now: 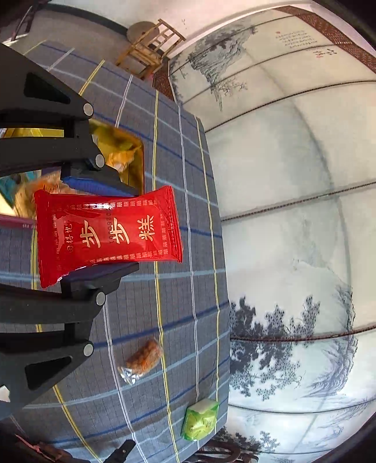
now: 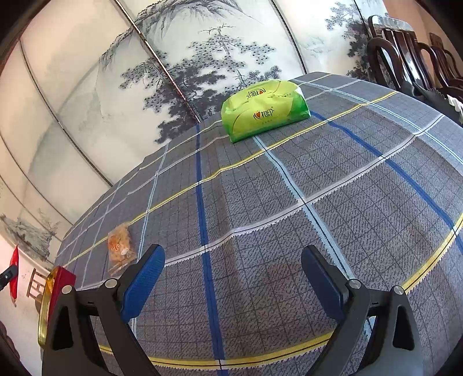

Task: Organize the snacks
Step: 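Carry the red packet with the left gripper over the tin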

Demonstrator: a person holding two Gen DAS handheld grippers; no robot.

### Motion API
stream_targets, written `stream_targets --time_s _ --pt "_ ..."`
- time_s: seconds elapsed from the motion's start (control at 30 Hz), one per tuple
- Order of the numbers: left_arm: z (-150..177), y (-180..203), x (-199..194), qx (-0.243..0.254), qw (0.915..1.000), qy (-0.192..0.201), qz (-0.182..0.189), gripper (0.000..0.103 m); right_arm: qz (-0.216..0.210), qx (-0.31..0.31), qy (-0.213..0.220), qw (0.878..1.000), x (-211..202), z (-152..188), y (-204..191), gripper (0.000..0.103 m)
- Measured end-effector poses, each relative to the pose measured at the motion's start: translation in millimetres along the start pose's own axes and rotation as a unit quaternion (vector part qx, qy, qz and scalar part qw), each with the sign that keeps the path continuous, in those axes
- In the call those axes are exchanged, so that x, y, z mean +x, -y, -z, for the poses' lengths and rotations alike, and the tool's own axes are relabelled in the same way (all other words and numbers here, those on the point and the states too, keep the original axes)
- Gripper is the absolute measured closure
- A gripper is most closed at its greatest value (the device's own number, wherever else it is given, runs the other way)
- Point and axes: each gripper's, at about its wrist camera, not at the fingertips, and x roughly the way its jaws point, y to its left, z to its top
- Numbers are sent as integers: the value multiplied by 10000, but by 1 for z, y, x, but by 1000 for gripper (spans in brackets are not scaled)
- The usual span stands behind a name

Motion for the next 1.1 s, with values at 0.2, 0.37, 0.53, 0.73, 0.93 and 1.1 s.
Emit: stream_targets --time_s 0.2,0.37,0.53,0.73,0.93,1.1 --pt "9 -42 13 -90 9990 -111 -434 65 31 2 -24 10000 2 0 1 8" --pt "21 -66 25 -232 9977 -295 -563 65 70 16 -31 10000 4 1 1 8" --pt "29 -82 32 -281 9967 -420 -635 65 90 10 -33 10000 4 1 2 7" --pt "37 -95 37 -334 9960 -526 -648 64 102 13 -31 9999 4 1 1 7" --pt "48 -109 46 -422 9948 -668 -643 64 118 2 -37 9999 4 1 1 7" --pt "59 -115 52 -477 9938 -820 -583 64 121 4 -36 9999 5 0 0 7"
